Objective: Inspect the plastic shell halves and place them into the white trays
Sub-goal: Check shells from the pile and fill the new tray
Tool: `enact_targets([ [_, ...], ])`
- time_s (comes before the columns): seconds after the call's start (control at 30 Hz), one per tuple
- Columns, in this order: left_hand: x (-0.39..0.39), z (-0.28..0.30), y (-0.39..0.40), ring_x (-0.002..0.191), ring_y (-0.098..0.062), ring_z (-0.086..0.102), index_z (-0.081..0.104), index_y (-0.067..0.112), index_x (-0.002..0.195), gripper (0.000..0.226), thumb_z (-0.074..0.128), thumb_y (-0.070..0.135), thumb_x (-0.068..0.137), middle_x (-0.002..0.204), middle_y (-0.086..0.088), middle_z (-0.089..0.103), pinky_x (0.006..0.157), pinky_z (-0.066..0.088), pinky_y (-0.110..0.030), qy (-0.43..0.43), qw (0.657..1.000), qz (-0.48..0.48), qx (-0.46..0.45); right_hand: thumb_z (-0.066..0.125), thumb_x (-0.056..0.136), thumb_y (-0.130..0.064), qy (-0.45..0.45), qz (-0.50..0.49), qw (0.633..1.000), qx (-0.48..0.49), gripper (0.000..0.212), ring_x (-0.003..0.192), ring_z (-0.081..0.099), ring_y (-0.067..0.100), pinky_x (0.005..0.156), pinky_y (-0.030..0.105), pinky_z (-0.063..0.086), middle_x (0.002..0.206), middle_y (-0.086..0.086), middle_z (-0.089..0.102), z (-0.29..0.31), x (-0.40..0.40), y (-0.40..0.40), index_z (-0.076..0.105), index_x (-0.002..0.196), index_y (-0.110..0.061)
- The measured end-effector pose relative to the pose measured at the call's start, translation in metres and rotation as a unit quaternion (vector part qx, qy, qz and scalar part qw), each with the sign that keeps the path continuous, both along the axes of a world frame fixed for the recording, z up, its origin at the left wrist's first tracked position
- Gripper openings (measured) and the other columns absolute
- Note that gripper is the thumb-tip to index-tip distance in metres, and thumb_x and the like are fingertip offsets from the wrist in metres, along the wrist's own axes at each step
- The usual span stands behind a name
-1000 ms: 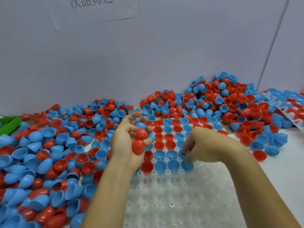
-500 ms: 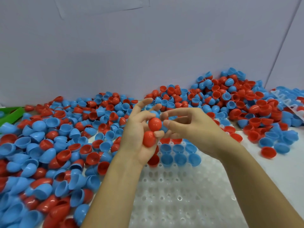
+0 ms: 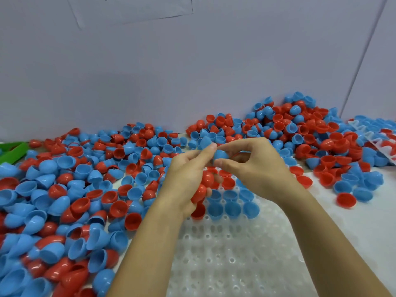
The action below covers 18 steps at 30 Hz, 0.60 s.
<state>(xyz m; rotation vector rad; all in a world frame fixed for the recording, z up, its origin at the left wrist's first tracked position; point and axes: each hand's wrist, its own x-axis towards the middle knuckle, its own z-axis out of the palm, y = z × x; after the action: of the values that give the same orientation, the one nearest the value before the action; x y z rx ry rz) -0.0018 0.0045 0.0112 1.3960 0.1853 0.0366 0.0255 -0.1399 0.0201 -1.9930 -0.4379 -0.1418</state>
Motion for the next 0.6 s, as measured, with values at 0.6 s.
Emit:
enact_targets([
  [0.6,0.003,-0.006,-0.005,0.050,-0.010,0.054,0.080,0.022,0.080,0.038,0.063,0.054,0.091,0.072,-0.006,0.069,0.037,0.039,-0.020,-0.012,0.996,-0.052,0.070,0.078,0.084,-0.019,-0.105,-0.042,0.990,-0.081,0.005,0.067,0.064,0.006,0.061,0.011,0.051,0.073,-0.009,0.068,0.000,0.006,-0.013,0.076,0.085,-0.024],
])
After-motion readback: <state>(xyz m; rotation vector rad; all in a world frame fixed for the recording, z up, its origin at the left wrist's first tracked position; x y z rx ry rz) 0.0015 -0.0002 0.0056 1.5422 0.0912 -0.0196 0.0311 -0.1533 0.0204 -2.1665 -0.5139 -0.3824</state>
